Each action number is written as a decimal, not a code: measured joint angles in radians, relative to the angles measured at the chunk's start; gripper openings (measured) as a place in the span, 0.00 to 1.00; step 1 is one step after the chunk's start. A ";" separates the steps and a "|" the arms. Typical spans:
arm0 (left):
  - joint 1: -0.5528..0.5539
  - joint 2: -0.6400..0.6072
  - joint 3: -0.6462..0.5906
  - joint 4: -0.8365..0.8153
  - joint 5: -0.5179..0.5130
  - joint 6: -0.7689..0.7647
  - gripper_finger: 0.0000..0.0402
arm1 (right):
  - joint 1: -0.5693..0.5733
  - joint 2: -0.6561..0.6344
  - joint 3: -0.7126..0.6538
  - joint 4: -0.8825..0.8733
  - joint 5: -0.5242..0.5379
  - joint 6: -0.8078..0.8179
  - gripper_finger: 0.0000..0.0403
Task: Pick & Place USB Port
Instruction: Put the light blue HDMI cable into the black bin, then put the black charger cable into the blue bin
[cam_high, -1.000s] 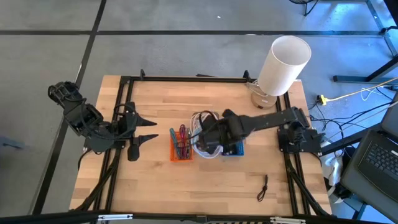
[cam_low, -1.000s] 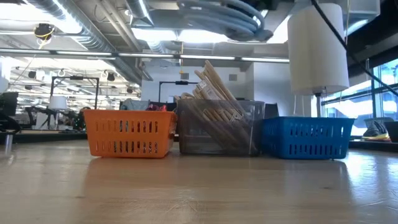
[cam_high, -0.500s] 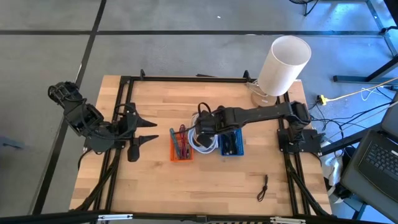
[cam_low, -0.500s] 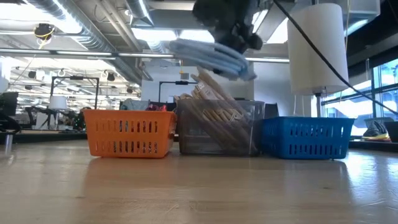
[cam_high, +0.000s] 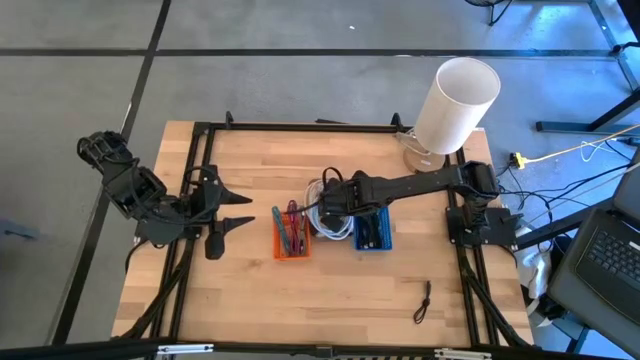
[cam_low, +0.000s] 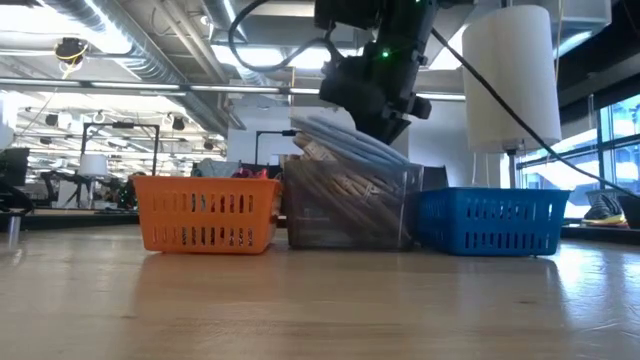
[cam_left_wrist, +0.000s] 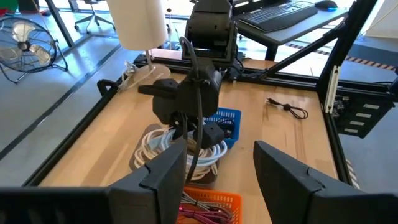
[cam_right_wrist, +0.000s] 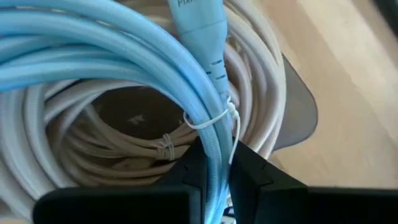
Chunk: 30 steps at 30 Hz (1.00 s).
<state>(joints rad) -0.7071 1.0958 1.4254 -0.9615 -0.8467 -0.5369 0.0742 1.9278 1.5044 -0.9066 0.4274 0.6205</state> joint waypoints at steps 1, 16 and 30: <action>0.000 0.000 0.000 0.000 0.000 0.000 0.45 | 0.000 0.000 0.000 0.000 0.009 0.000 0.09; 0.001 0.000 0.000 0.000 -0.037 0.009 0.45 | 0.008 -0.102 -0.004 -0.017 0.150 0.078 0.48; 0.001 0.000 0.000 0.000 -0.072 0.026 0.45 | 0.120 -0.344 -0.003 -0.200 0.160 0.260 0.51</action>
<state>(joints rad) -0.7063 1.0958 1.4254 -0.9615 -0.9188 -0.5106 0.1939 1.5835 1.5017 -1.1069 0.5876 0.8805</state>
